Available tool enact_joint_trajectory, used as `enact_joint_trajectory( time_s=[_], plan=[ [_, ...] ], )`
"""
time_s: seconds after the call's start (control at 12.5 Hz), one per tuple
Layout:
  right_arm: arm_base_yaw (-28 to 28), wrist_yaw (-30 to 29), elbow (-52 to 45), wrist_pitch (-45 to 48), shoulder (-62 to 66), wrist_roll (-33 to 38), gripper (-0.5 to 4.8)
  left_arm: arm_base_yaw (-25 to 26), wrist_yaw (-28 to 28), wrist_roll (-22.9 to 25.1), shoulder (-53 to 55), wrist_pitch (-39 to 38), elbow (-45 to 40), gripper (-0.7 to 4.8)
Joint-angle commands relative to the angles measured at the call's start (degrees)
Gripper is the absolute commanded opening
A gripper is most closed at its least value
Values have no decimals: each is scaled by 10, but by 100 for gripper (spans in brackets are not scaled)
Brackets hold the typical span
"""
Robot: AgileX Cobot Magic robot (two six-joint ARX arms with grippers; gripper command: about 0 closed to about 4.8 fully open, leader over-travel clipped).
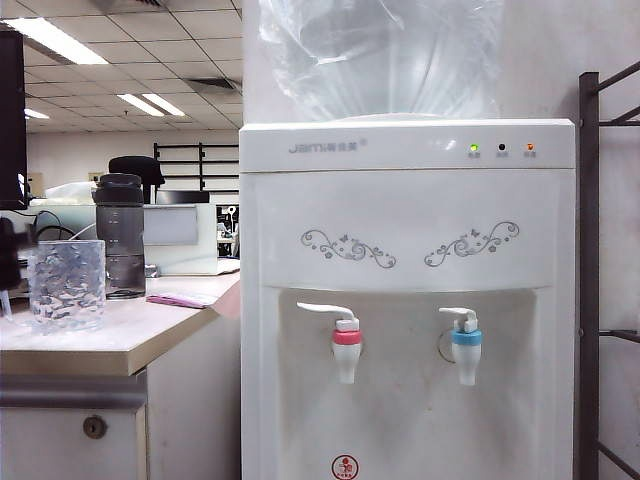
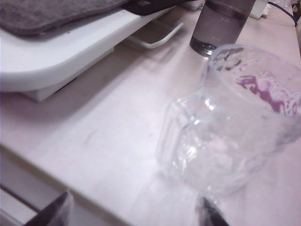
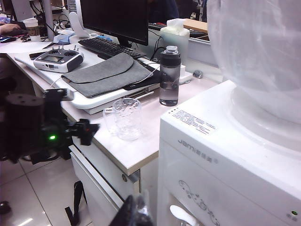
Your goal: Pick up the plastic mug from the left desk, go to the cold water outlet of the water dispenser, press the vertical switch to get some water, then put the mug back on the desk.
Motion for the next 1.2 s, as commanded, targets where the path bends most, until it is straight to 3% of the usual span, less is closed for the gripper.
enact_joint_trajectory(
  time_s=[0.08,0.4,0.72,1.2],
  plan=[
    [1,-11,2,7,-1,2,-1,0,-2,55,9,19,37,354],
    [0,-11,2,3,-1,2,-1,4,-2,54,83,23,78,354],
    [1,-11,2,-8,-2,2,-1,4,-58,43,118,41,90,355],
    [0,-9,2,-10,-2,2,-1,23,-49,38,162,46,145,355]
  ],
)
